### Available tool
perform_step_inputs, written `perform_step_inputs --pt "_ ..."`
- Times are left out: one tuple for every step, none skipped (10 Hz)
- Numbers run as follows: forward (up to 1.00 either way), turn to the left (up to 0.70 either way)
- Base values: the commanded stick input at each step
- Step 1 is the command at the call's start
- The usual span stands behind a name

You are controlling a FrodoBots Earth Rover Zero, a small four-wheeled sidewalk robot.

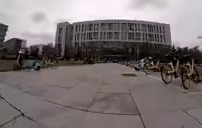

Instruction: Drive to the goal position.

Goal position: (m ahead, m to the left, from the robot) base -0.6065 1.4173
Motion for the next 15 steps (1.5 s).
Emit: perform_step_inputs --pt "0.60 -0.14" --pt "0.60 -0.14" --pt "0.60 -0.14" --pt "0.60 -0.14" --pt "0.60 -0.14" --pt "0.60 -0.14" --pt "0.60 -0.14" --pt "0.60 -0.14" --pt "0.60 -0.14" --pt "0.60 -0.14" --pt "0.60 -0.14" --pt "0.60 -0.14" --pt "0.60 -0.14" --pt "0.60 -0.14" --pt "0.60 -0.14"
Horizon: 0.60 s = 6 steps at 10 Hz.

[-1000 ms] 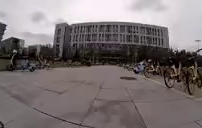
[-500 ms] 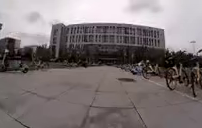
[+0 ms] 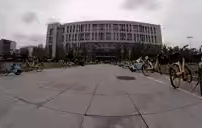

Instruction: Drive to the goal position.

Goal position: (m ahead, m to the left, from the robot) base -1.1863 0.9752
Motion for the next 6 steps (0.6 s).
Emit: perform_step_inputs --pt "0.60 -0.14" --pt "0.60 -0.13" --pt "0.60 -0.05" --pt "0.60 0.01" --pt "0.60 0.01" --pt "0.60 0.01"
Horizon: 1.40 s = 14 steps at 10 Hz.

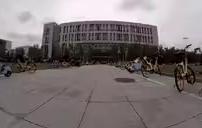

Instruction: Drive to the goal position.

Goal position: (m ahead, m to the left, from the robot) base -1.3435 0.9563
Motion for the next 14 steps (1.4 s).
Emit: perform_step_inputs --pt "0.60 0.01" --pt "0.60 0.01" --pt "0.60 0.01" --pt "0.60 0.01" --pt "0.60 0.01" --pt "0.60 0.01" --pt "0.60 0.01" --pt "0.60 0.01" --pt "0.60 0.01" --pt "0.60 0.01" --pt "0.60 0.01" --pt "0.60 0.01" --pt "0.60 0.01" --pt "0.60 0.01"
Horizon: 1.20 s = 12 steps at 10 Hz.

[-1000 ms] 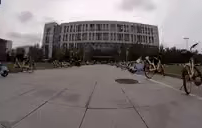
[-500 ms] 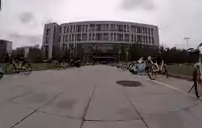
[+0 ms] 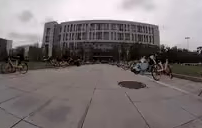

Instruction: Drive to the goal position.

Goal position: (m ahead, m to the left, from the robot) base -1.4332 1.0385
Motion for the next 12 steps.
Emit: perform_step_inputs --pt "0.60 0.01" --pt "0.60 0.01" --pt "0.60 0.01" --pt "0.60 0.01" --pt "0.60 0.01" --pt "0.60 0.01" --pt "0.60 0.01" --pt "0.60 0.01" --pt "0.60 0.01" --pt "0.60 0.01" --pt "0.60 0.01" --pt "0.60 0.01"
